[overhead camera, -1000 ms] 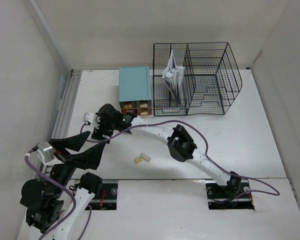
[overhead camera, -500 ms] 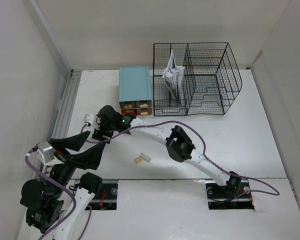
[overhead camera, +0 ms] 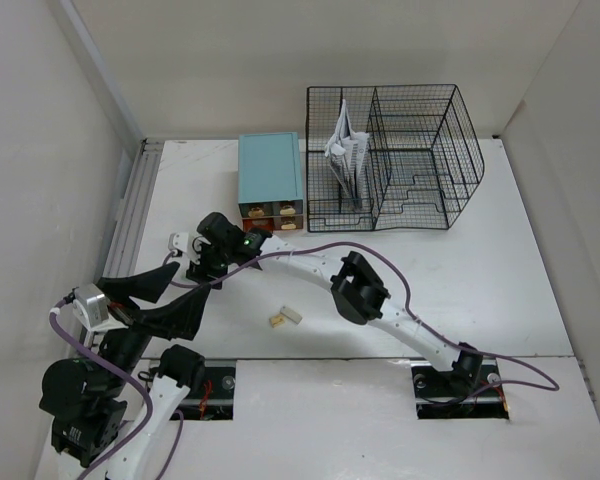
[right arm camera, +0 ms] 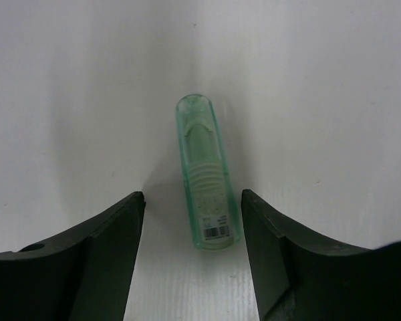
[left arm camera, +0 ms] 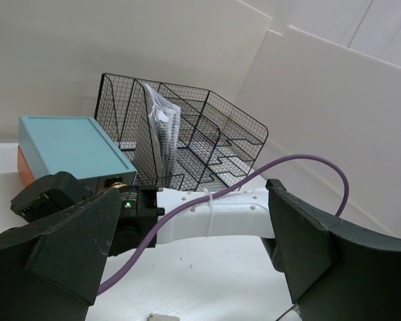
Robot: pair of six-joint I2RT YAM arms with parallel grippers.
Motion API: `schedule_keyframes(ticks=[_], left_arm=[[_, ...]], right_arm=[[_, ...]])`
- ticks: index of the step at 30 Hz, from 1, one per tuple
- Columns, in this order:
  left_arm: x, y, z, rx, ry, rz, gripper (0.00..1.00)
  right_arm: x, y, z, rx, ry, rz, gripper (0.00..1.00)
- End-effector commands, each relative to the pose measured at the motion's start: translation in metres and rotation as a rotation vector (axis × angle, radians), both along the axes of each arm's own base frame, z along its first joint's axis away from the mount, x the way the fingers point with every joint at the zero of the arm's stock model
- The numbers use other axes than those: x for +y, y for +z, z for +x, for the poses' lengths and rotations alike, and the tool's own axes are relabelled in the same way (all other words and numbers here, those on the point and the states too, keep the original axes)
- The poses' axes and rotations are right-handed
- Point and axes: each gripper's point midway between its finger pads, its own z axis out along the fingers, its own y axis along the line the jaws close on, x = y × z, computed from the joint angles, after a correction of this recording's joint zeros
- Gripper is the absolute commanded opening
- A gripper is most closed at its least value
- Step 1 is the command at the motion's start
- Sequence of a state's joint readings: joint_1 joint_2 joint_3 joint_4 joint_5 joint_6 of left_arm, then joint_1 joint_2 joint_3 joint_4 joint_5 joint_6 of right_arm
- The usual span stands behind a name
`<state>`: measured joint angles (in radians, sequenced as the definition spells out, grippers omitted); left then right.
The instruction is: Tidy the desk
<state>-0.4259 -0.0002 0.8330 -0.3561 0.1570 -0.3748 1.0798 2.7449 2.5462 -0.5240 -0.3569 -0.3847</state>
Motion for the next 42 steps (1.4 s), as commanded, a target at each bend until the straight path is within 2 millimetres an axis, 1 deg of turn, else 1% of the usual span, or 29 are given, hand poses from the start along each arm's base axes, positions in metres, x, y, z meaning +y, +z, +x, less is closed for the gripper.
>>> schedule_keyframes(ticks=[1, 3, 5, 7, 9, 10, 11, 13, 14, 15, 16, 18, 19, 21, 22, 23, 24, 28, 29, 30, 32, 33, 35, 36, 37, 39, 40, 41, 42], left_arm=[[0.009, 0.023, -0.021, -0.103, -0.003, -0.042, 0.91], [0.010, 0.024, -0.023, -0.111, -0.003, -0.046, 0.91], [0.011, 0.027, -0.026, -0.119, -0.003, -0.050, 0.91], [0.011, 0.025, -0.025, -0.111, -0.003, -0.046, 0.91], [0.012, 0.026, -0.028, -0.115, -0.007, -0.057, 0.91], [0.012, 0.026, -0.028, -0.115, -0.007, -0.057, 0.91], [0.013, 0.029, -0.030, -0.123, -0.007, -0.061, 0.91], [0.014, 0.027, -0.032, -0.123, -0.007, -0.061, 0.91], [0.014, 0.027, -0.032, -0.123, -0.007, -0.061, 0.91], [0.015, 0.028, -0.035, -0.129, -0.010, -0.072, 0.92], [0.016, 0.031, -0.038, -0.137, -0.010, -0.076, 0.92], [0.016, 0.029, -0.037, -0.129, -0.010, -0.072, 0.92], [0.017, 0.029, -0.040, -0.137, -0.010, -0.076, 0.92], [0.018, 0.031, -0.042, -0.139, -0.010, -0.077, 0.92], [0.018, 0.031, -0.042, -0.139, -0.010, -0.077, 0.92], [0.018, 0.031, -0.042, -0.139, -0.010, -0.077, 0.92], [0.018, 0.029, -0.042, -0.130, -0.010, -0.073, 0.92], [0.018, 0.029, -0.041, -0.130, -0.010, -0.073, 0.92], [0.017, 0.029, -0.042, -0.126, -0.014, -0.080, 0.92], [0.018, 0.029, -0.044, -0.134, -0.014, -0.084, 0.92], [0.018, 0.029, -0.042, -0.136, -0.014, -0.084, 0.92], [0.015, 0.028, -0.041, -0.137, -0.023, -0.081, 0.92], [0.015, 0.028, -0.041, -0.137, -0.023, -0.081, 0.92], [0.016, 0.030, -0.042, -0.147, -0.023, -0.085, 0.92], [0.014, 0.030, -0.043, -0.149, -0.032, -0.081, 0.92], [0.014, 0.030, -0.043, -0.149, -0.032, -0.081, 0.92], [0.014, 0.030, -0.043, -0.149, -0.032, -0.081, 0.92], [0.014, 0.030, -0.047, -0.154, -0.045, -0.088, 0.92], [0.012, 0.027, -0.044, -0.144, -0.045, -0.084, 0.92]], right_arm=[[-0.009, -0.017, -0.022, 0.097, 0.049, -0.051, 0.65], [-0.011, -0.011, -0.027, 0.111, 0.063, -0.048, 0.64], [-0.017, -0.018, -0.035, 0.150, 0.072, -0.070, 0.64], [-0.020, -0.017, -0.039, 0.164, 0.080, -0.076, 0.62], [-0.022, -0.018, -0.042, 0.182, 0.080, -0.083, 0.59], [-0.023, -0.021, -0.043, 0.187, 0.079, -0.091, 0.57], [-0.024, -0.021, -0.043, 0.187, 0.079, -0.091, 0.52], [-0.027, -0.028, -0.044, 0.196, 0.078, -0.107, 0.48], [-0.026, -0.021, -0.044, 0.191, 0.079, -0.098, 0.46], [-0.028, -0.025, -0.045, 0.202, 0.072, -0.106, 0.44], [-0.028, -0.025, -0.045, 0.202, 0.072, -0.106, 0.44], [-0.030, -0.029, -0.043, 0.195, 0.059, -0.120, 0.41], [-0.029, -0.024, -0.043, 0.197, 0.053, -0.113, 0.40], [-0.030, -0.024, -0.042, 0.191, 0.047, -0.116, 0.39], [-0.034, -0.029, -0.042, 0.195, 0.039, -0.136, 0.36], [-0.033, -0.023, -0.041, 0.190, 0.040, -0.127, 0.34], [-0.036, -0.028, -0.041, 0.191, 0.033, -0.142, 0.33], [-0.044, -0.021, -0.043, 0.188, 0.024, -0.155, 0.27], [-0.050, -0.025, -0.045, 0.190, 0.016, -0.175, 0.24], [-0.052, -0.012, -0.043, 0.174, 0.008, -0.165, 0.24], [-0.056, -0.003, -0.043, 0.157, 0.008, -0.164, 0.21], [-0.059, 0.008, -0.044, 0.145, 0.016, -0.157, 0.21], [-0.062, 0.018, -0.043, 0.121, 0.016, -0.146, 0.21], [-0.066, 0.019, -0.043, 0.117, 0.008, -0.155, 0.21], [-0.067, 0.032, -0.041, 0.095, 0.008, -0.141, 0.21], [-0.071, 0.039, -0.040, 0.076, 0.005, -0.140, 0.21], [-0.074, 0.047, -0.039, 0.063, -0.006, -0.138, 0.21], [-0.076, 0.050, -0.038, 0.049, -0.006, -0.139, 0.21], [-0.079, 0.052, -0.039, 0.049, -0.006, -0.140, 0.21]])
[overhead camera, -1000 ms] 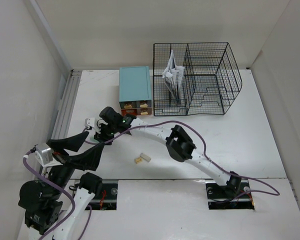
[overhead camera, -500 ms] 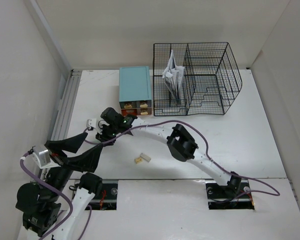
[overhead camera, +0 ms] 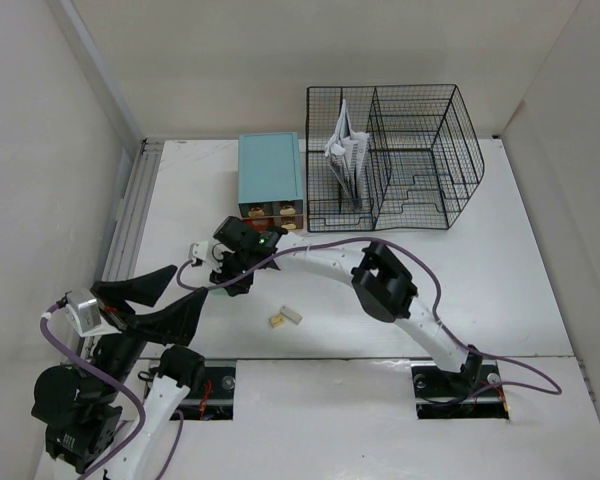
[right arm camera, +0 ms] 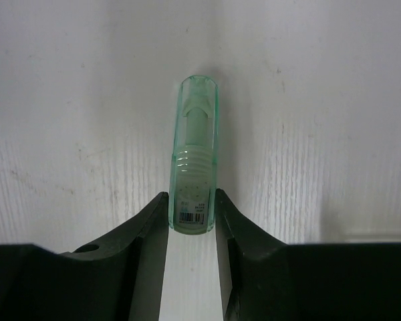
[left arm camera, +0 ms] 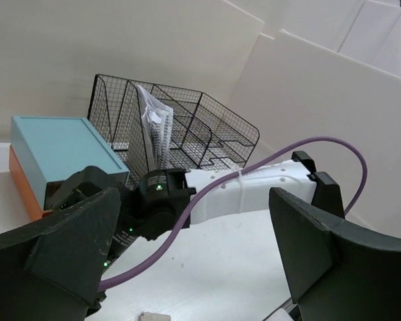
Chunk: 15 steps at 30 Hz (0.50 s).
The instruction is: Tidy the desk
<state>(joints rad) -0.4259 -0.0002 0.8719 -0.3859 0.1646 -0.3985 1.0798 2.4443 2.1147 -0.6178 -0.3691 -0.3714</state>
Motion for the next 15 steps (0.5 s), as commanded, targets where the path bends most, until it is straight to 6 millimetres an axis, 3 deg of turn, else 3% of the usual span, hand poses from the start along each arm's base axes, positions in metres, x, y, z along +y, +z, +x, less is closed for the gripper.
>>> schedule_keyframes(ticks=[1, 8, 9, 15], left_arm=[[0.011, 0.022, -0.035, -0.154, -0.028, -0.069, 0.92], [0.010, 0.020, -0.039, -0.158, -0.044, -0.084, 0.92], [0.010, 0.020, -0.039, -0.158, -0.044, -0.084, 0.92], [0.011, 0.021, -0.042, -0.162, -0.048, -0.094, 0.92]], right_arm=[[-0.005, 0.045, 0.004, -0.077, -0.006, 0.042, 0.21], [-0.019, 0.067, 0.007, -0.105, -0.021, 0.052, 0.21], [-0.020, 0.077, 0.009, -0.124, -0.030, 0.064, 0.21], [-0.035, 0.113, 0.037, -0.219, -0.143, 0.081, 0.20]])
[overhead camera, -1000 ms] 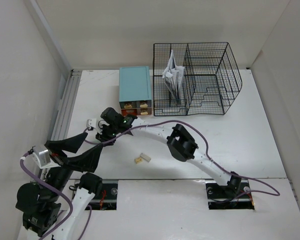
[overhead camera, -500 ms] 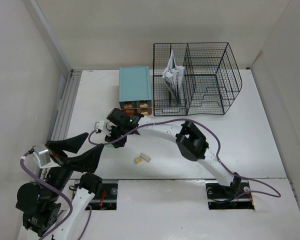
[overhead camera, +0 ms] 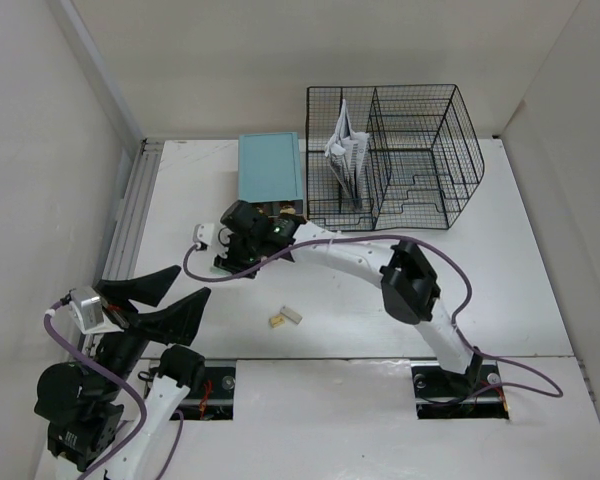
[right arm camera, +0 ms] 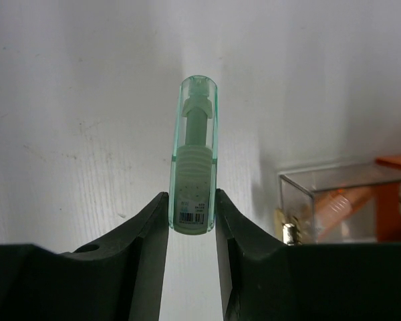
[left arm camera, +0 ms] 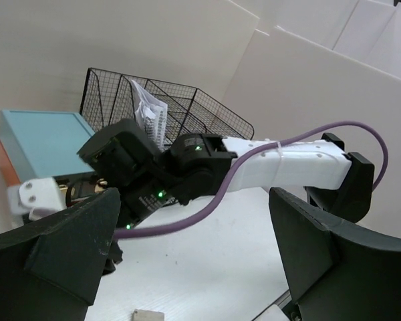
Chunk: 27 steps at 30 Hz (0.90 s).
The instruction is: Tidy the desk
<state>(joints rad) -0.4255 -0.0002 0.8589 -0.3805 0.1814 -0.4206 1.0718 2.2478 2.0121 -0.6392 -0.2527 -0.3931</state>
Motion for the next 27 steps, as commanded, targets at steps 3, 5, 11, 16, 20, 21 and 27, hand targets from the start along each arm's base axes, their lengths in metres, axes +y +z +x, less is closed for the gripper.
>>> schedule_keyframes(ticks=[3, 5, 11, 16, 20, 21, 27], left_arm=[[0.017, 0.025, -0.045, -0.185, -0.024, -0.091, 0.92], [0.017, 0.025, -0.049, -0.195, -0.032, -0.091, 0.92], [0.013, 0.025, -0.048, -0.208, -0.049, -0.088, 0.92], [0.010, 0.024, -0.047, -0.210, -0.057, -0.084, 0.92], [0.011, 0.025, -0.050, -0.214, -0.061, -0.095, 0.92], [0.011, 0.025, -0.050, -0.214, -0.061, -0.095, 0.92], [0.011, 0.023, -0.049, -0.205, -0.061, -0.091, 0.92]], right_arm=[[-0.023, 0.056, 0.052, -0.097, -0.165, 0.073, 0.20], [-0.035, 0.060, 0.069, -0.106, -0.219, 0.067, 0.20], [-0.058, 0.053, 0.096, -0.080, -0.317, 0.031, 0.20], [-0.069, 0.044, 0.115, -0.061, -0.368, 0.019, 0.20], [-0.063, 0.047, 0.115, -0.054, -0.355, 0.037, 0.20], [-0.065, 0.039, 0.114, -0.043, -0.355, 0.019, 0.20], [-0.063, 0.023, 0.118, -0.017, -0.351, 0.000, 0.20]])
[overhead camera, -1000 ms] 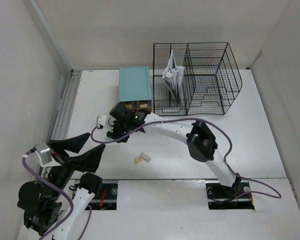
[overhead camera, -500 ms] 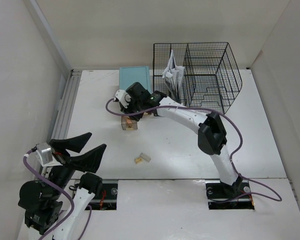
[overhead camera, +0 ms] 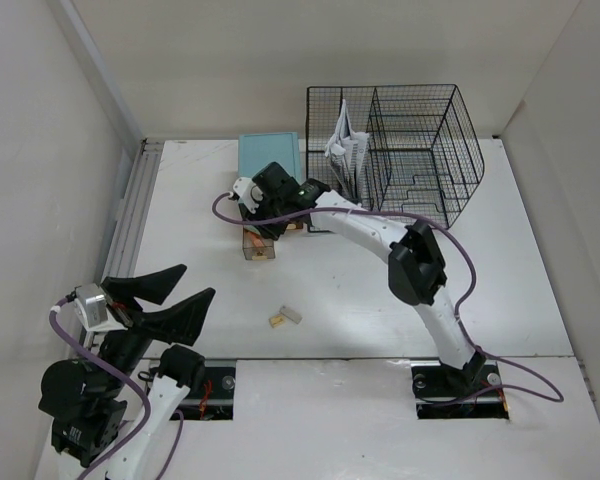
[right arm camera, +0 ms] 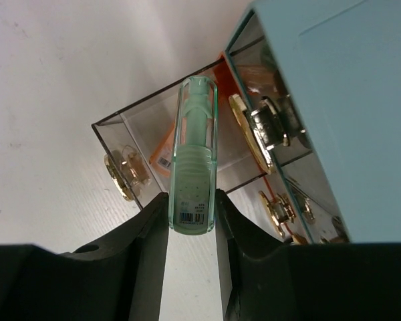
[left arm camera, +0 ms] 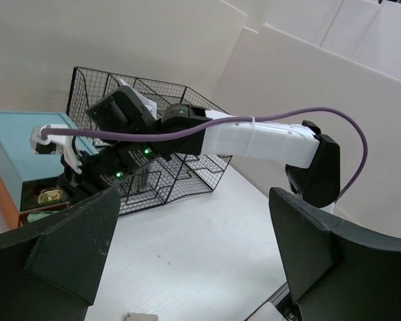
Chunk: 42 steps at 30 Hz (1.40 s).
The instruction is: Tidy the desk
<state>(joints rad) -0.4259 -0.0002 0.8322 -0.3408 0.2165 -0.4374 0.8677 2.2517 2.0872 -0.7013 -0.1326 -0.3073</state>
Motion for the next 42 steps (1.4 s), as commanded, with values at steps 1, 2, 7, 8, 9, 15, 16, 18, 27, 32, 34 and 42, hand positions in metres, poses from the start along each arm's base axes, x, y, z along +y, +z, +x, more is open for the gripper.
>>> schedule_keyframes(ticks=[1, 2, 7, 8, 9, 15, 16, 18, 27, 32, 34, 42], left_arm=[[0.019, 0.023, -0.049, -0.196, -0.022, -0.087, 0.92], [0.019, 0.023, -0.049, -0.196, -0.022, -0.087, 0.92], [0.019, 0.023, -0.049, -0.196, -0.022, -0.087, 0.92], [0.019, 0.023, -0.049, -0.196, -0.022, -0.087, 0.92], [0.019, 0.023, -0.049, -0.196, -0.022, -0.087, 0.92], [0.017, 0.020, -0.046, -0.187, -0.022, -0.084, 0.92], [0.017, 0.020, -0.046, -0.187, -0.022, -0.084, 0.92], [0.016, 0.017, -0.044, -0.179, -0.022, -0.080, 0.92], [0.015, 0.019, -0.043, -0.182, -0.026, -0.090, 0.92], [0.011, 0.009, -0.036, -0.146, -0.037, -0.099, 0.92], [0.008, 0.004, -0.030, -0.126, -0.042, -0.104, 0.92], [0.005, -0.007, -0.018, -0.085, -0.038, -0.129, 0.91]], right_arm=[[0.008, 0.010, 0.005, -0.001, -0.005, 0.035, 0.23], [0.008, 0.005, 0.005, 0.005, -0.005, 0.029, 0.26], [0.009, 0.003, 0.006, 0.005, -0.005, 0.029, 0.66], [0.011, 0.005, 0.008, -0.003, -0.005, 0.038, 0.70], [0.011, 0.012, 0.008, -0.011, -0.005, 0.047, 0.70], [0.017, 0.041, -0.003, -0.023, 0.043, 0.137, 0.15], [0.019, 0.059, -0.010, -0.039, 0.089, 0.178, 0.05], [0.021, 0.071, -0.014, -0.061, 0.121, 0.219, 0.00], [0.017, 0.031, -0.081, 0.194, 0.489, 0.200, 0.00], [0.013, -0.009, -0.079, 0.235, 0.460, 0.092, 0.00], [0.013, -0.017, -0.070, 0.222, 0.418, 0.070, 0.00], [0.026, -0.023, 0.000, -0.020, 0.097, 0.027, 0.00]])
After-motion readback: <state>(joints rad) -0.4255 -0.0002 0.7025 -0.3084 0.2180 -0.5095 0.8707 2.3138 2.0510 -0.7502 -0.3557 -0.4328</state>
